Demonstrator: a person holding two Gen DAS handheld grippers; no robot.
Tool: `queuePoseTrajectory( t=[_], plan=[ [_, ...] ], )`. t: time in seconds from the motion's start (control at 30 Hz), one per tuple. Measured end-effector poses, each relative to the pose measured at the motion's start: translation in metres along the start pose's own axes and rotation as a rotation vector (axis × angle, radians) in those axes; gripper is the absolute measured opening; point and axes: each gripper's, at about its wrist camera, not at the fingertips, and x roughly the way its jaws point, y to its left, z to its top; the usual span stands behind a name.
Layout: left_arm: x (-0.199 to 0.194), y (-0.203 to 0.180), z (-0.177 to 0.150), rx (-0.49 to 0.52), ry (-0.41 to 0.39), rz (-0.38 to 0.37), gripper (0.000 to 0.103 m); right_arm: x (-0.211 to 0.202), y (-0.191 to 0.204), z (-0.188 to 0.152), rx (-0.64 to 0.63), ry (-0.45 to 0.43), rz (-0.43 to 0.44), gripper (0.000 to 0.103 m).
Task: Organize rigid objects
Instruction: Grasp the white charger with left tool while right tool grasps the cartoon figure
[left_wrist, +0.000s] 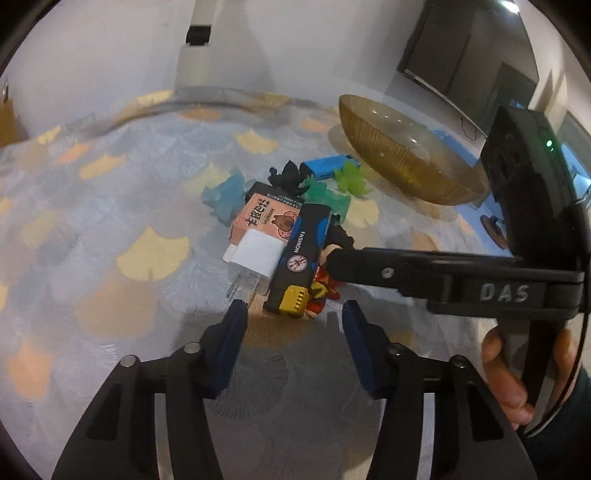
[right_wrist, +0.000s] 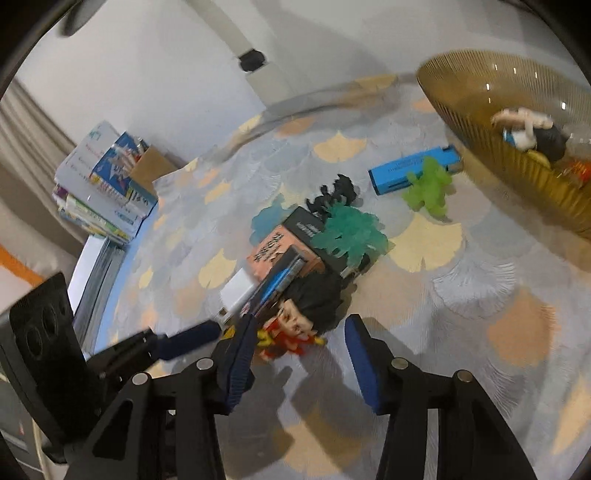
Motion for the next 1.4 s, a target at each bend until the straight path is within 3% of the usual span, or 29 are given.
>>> queuePoseTrajectory(
  t=[0.27,0.3,0.33,0.37,0.43,0.5,0.63,0.73,0.83,1.03,1.13,1.17,1.4],
  plan=[
    [0.011,0.0,0.009,-0.005,-0.018,0.022,0.045,0.017,0.008,0.009,-0.028,-0.035,-0.014,0.048],
    [0.01,-0.001,0.008,-0.001,-0.025,0.022,0.042,0.017,0.007,0.01,-0.031,-0.036,-0.013,0.046],
    [0.008,-0.001,0.007,0.001,-0.033,0.014,0.032,0.016,0.006,0.01,-0.029,-0.039,-0.012,0.034],
    [0.006,-0.001,0.007,-0.003,-0.036,-0.005,0.022,0.016,0.003,0.009,-0.026,-0.037,-0.013,0.034],
    [0.001,-0.001,0.005,-0.008,-0.049,0.004,0.012,0.013,-0.003,0.006,-0.003,-0.041,0.017,0.034],
    [-0.005,-0.002,0.0,-0.003,-0.053,0.031,0.012,0.008,-0.006,0.002,0.022,-0.049,0.034,0.034],
    [-0.028,0.006,-0.017,-0.041,-0.066,-0.005,0.01,-0.022,-0.01,-0.008,0.032,-0.102,0.058,0.034],
    [-0.056,0.012,-0.033,-0.066,-0.103,0.017,0.01,-0.048,-0.013,-0.012,0.021,-0.121,0.059,0.034],
    [-0.078,0.023,-0.046,-0.116,-0.13,0.052,0.01,-0.061,-0.016,-0.017,-0.023,-0.064,0.038,0.034],
    [-0.085,0.041,-0.052,-0.162,-0.093,0.06,0.012,-0.062,-0.019,-0.031,-0.124,0.055,-0.14,0.034],
    [-0.079,0.036,-0.041,-0.142,-0.09,0.044,0.038,-0.055,-0.009,-0.037,-0.234,0.109,-0.293,0.034],
    [-0.074,0.032,-0.034,-0.121,-0.087,0.046,0.04,-0.053,-0.007,-0.039,-0.255,0.116,-0.317,0.034],
    [-0.035,0.013,-0.011,0.034,0.0,0.142,0.04,-0.04,-0.008,-0.045,-0.236,0.14,-0.267,0.037]
  ],
)
